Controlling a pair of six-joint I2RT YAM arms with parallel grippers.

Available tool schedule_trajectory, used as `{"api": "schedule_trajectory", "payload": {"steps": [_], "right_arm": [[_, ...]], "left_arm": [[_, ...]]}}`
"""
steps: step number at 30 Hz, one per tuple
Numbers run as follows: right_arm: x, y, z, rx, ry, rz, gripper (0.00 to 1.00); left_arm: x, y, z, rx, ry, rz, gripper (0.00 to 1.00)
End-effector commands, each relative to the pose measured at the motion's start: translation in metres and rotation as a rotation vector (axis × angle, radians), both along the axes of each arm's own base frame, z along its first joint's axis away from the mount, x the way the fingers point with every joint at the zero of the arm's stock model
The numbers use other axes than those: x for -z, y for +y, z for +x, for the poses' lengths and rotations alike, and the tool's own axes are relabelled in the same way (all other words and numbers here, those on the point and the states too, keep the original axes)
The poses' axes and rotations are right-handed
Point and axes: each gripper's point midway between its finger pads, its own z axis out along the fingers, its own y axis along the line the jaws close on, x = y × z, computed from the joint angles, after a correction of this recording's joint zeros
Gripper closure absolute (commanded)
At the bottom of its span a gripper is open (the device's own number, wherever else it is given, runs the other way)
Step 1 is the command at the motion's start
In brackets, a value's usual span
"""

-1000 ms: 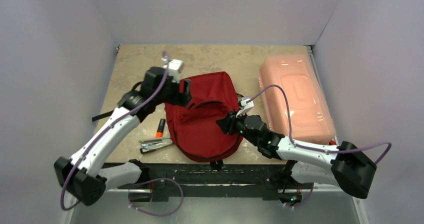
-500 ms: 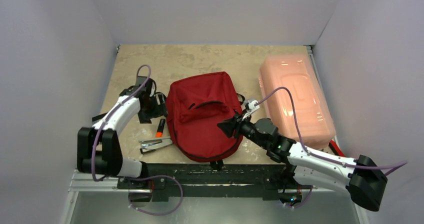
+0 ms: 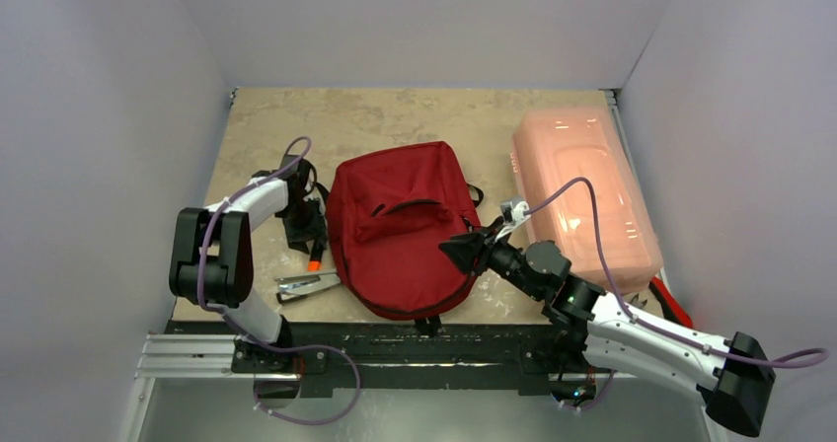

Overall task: Pack the student bag
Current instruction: Pick up the stationery from the center of the board.

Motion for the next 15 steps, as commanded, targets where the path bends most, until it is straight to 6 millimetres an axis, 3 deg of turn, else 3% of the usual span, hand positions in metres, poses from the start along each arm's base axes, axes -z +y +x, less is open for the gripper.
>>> {"api": "schedule_trajectory", "payload": {"steps": [1,9,13,15], "right_arm": [[-0.006,-0.001,0.001,0.003,-0.019,-0.002,0.56],[-0.014,0.001,0.0,-0.009,-0.023,0.017,0.56],[-0.022,0.001,-0.001,-0.01,-0.032,0.028,0.56],[-0.024,0.0,0.0,-0.008,-0.036,0.031,0.56]], "left_arm": [[-0.007,0.004,0.009,0.03,-0.032,0.032,0.56],[-0.009,0.001,0.009,0.055,-0.012,0.039,0.59],[-0.01,-0.005,0.011,0.072,-0.017,0.009,0.79],[-0.01,-0.006,0.012,0.077,-0.022,-0.003,0.83]]}}
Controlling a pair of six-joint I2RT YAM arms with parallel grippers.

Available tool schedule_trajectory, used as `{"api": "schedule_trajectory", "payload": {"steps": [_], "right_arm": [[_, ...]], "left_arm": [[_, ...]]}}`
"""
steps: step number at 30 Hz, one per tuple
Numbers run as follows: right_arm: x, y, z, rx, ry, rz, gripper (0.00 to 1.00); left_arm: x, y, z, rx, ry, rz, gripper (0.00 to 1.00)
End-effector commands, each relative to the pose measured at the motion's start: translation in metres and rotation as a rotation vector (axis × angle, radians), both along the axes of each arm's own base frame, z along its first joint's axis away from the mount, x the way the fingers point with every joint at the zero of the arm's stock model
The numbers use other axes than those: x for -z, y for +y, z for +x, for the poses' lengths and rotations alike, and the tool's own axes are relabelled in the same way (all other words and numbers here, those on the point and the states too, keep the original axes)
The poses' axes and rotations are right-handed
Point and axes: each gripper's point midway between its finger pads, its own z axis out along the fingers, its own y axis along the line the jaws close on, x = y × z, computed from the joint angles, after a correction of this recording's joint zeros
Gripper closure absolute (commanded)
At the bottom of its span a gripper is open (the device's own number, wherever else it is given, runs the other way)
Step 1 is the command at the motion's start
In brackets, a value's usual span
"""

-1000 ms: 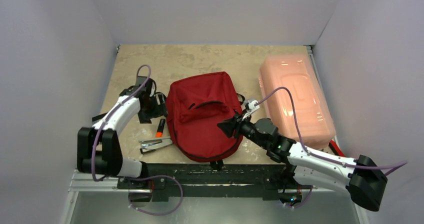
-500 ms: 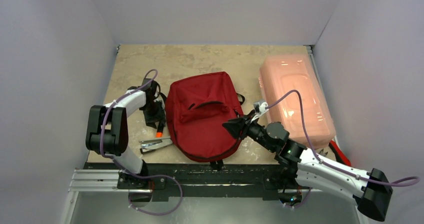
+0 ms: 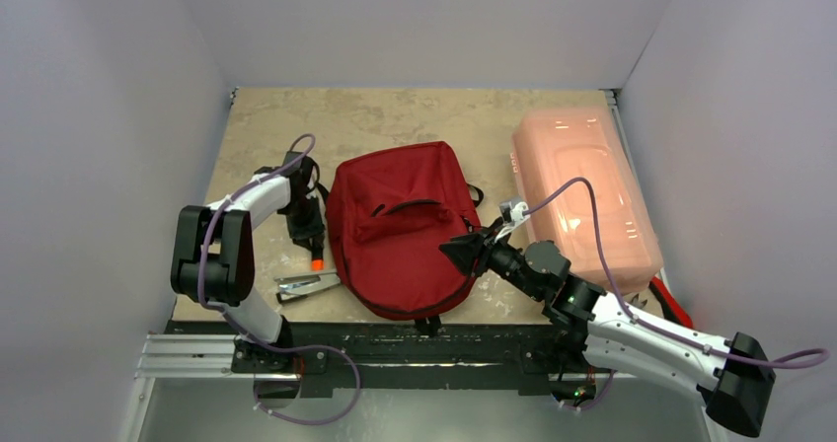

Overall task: Pack the student bag
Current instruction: Pick up the stationery from the center of the board.

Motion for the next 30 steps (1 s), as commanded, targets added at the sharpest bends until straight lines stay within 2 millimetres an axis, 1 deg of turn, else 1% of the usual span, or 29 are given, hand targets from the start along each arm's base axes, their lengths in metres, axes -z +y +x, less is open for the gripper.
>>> {"api": "schedule_trajectory", "payload": {"steps": [1,3,5,10,12,14,17,19,21,23,24,26,28,30], "right_arm": [[-0.028,0.001,0.001,-0.004,-0.046,0.046,0.56],[-0.028,0.002,0.001,-0.004,-0.037,0.045,0.56],[-0.028,0.002,0.0,-0.004,-0.024,0.053,0.56],[-0.03,0.006,0.001,-0.007,0.009,0.074,0.55],[-0.031,0.013,0.001,-0.023,0.027,0.077,0.55],[-0.033,0.023,0.001,-0.057,0.042,0.082,0.55],[-0.039,0.042,-0.001,-0.121,0.056,0.109,0.52],[-0.045,0.056,-0.001,-0.165,0.054,0.124,0.5],[-0.048,0.072,0.002,-0.2,0.061,0.12,0.49],[-0.053,0.088,0.005,-0.225,0.06,0.11,0.46],[-0.052,0.095,0.006,-0.227,0.064,0.1,0.44],[-0.049,0.109,0.011,-0.22,0.072,0.085,0.43],[-0.045,0.118,0.018,-0.189,0.084,0.066,0.43],[-0.041,0.124,0.022,-0.179,0.087,0.059,0.43]], "left_arm": [[-0.008,-0.006,0.009,0.034,-0.027,-0.031,0.84],[-0.012,-0.005,0.01,0.029,-0.042,-0.025,0.87],[-0.021,0.0,0.014,0.02,-0.087,0.002,0.88],[-0.056,0.006,0.022,-0.014,-0.247,0.025,0.91],[-0.072,0.004,0.021,-0.027,-0.309,0.008,0.92],[-0.093,0.001,0.019,-0.032,-0.388,-0.02,0.93],[-0.123,-0.018,0.013,-0.033,-0.457,-0.144,0.93],[-0.146,-0.039,0.01,-0.052,-0.497,-0.279,0.93],[-0.166,-0.064,0.009,-0.068,-0.515,-0.439,0.94],[-0.184,-0.085,0.009,-0.068,-0.522,-0.547,0.94],[-0.192,-0.094,0.01,-0.059,-0.526,-0.579,0.94],[-0.205,-0.112,0.01,-0.051,-0.525,-0.646,0.95],[-0.216,-0.128,0.011,-0.037,-0.529,-0.702,0.95],[-0.222,-0.141,0.012,-0.029,-0.527,-0.742,0.95]]}}
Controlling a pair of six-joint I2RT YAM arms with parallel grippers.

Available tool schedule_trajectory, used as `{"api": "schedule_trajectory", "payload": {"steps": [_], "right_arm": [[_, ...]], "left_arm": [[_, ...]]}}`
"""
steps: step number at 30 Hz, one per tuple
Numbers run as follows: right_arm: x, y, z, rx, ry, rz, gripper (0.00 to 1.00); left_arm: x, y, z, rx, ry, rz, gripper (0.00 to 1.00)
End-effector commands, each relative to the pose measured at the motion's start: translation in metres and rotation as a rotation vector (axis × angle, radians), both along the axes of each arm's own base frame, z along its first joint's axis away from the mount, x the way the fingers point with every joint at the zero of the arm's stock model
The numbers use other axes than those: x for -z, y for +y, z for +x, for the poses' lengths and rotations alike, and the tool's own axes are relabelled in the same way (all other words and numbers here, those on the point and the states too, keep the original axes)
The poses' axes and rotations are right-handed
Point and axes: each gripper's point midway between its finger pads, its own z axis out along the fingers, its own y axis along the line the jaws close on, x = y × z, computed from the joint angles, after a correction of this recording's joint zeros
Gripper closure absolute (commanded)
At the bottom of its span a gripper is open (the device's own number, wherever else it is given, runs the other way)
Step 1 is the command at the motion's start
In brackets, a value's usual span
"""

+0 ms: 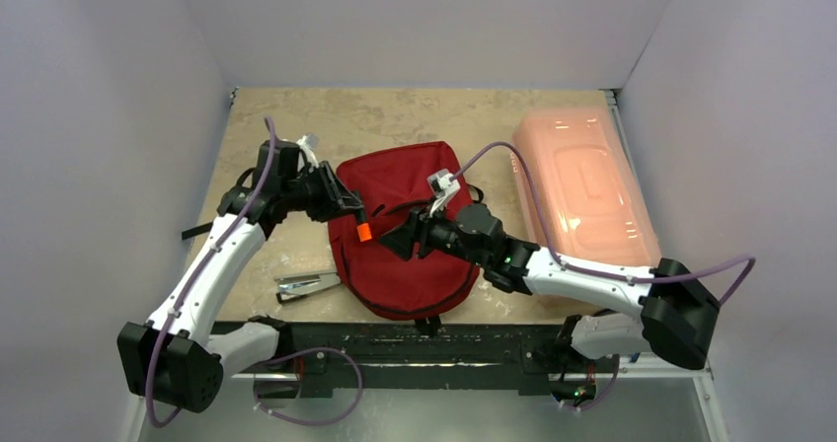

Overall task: Pack the student bag
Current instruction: Pick up the stationery from the center of the board.

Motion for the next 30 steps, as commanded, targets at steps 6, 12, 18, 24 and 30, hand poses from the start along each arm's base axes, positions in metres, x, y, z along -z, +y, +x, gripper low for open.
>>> {"api": "schedule_trajectory", "payload": {"steps": [6,12,18,24,30], "right_arm": [[-0.014,0.011,0.026,0.139,-0.019,0.019,0.4],[-0.014,0.014,0.027,0.138,-0.006,0.035,0.54],[-0.01,0.016,0.028,0.146,0.007,0.037,0.7],[-0.007,0.009,0.024,0.15,0.018,0.041,1.0],[-0.003,-0.018,0.021,0.202,0.03,0.004,1.0]], "left_arm": [[-0.047,-0.063,0.012,0.082,-0.046,-0.224,0.96],[-0.045,-0.072,0.008,0.1,-0.044,-0.218,0.96],[-0.052,-0.08,0.004,0.119,-0.051,-0.236,0.96],[-0.053,-0.08,0.003,0.158,-0.09,-0.213,0.8],[-0.063,-0.067,0.009,0.203,-0.262,-0.101,0.47]]}}
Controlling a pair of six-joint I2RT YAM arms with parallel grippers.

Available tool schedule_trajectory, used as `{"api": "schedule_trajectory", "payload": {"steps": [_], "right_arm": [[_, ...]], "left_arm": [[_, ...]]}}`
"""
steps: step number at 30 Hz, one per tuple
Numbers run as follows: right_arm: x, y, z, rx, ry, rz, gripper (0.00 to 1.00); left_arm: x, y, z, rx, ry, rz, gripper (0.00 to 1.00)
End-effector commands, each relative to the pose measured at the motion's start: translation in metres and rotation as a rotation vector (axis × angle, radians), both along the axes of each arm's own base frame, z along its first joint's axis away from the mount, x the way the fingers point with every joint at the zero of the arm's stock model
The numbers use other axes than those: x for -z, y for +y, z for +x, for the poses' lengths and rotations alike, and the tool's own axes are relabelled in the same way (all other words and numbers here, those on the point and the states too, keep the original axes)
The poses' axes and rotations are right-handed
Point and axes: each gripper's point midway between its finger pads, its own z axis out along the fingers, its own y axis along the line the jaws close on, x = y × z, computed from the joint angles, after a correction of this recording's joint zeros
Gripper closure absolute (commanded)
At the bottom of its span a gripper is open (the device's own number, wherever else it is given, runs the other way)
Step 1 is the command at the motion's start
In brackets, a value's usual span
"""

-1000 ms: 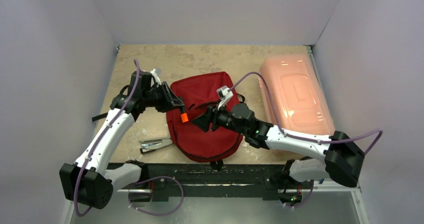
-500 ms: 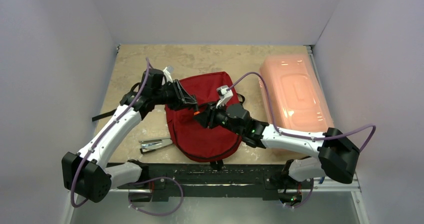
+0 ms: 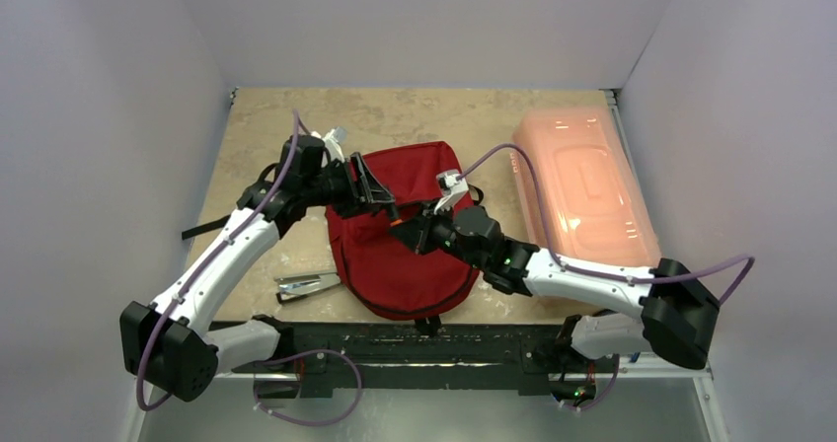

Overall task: Pack the student bag
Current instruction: Pick up the stationery from the center of the board, then place the stationery in the student bag.

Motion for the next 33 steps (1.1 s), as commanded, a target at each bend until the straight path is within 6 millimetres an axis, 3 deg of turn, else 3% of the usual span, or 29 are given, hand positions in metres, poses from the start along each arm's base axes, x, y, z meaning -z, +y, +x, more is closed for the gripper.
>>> {"api": "schedule_trajectory", "payload": {"steps": [1,7,11,16,21,24,29,33], "right_arm": [[-0.013,-0.028,0.001,0.075,-0.016,0.002,1.0],[-0.023,-0.082,-0.006,0.169,-0.041,-0.049,1.0],[-0.015,-0.115,-0.012,0.199,-0.008,-0.099,1.0],[-0.006,-0.132,-0.036,0.153,0.059,-0.091,1.0],[-0.002,-0.115,-0.061,0.013,0.141,-0.014,1.0],[0.002,-0.101,-0.066,-0.049,0.156,0.023,1.0],[0.025,-0.075,-0.061,-0.096,0.259,0.018,1.0],[0.034,-0.059,-0.044,-0.1,0.304,0.059,1.0]], "left_arm": [[-0.04,0.008,0.011,0.041,-0.264,0.061,0.45],[-0.037,0.017,0.019,0.09,-0.375,0.2,0.41],[-0.019,-0.003,0.02,0.287,-0.442,0.441,0.41],[0.003,-0.024,0.02,0.468,-0.496,0.67,0.4],[0.021,-0.043,0.022,0.596,-0.51,0.829,0.39],[0.032,-0.036,0.036,0.56,-0.491,0.933,0.39],[0.041,-0.019,0.057,0.496,-0.487,1.083,0.42],[0.05,-0.023,0.064,0.5,-0.483,1.096,0.56]]}}
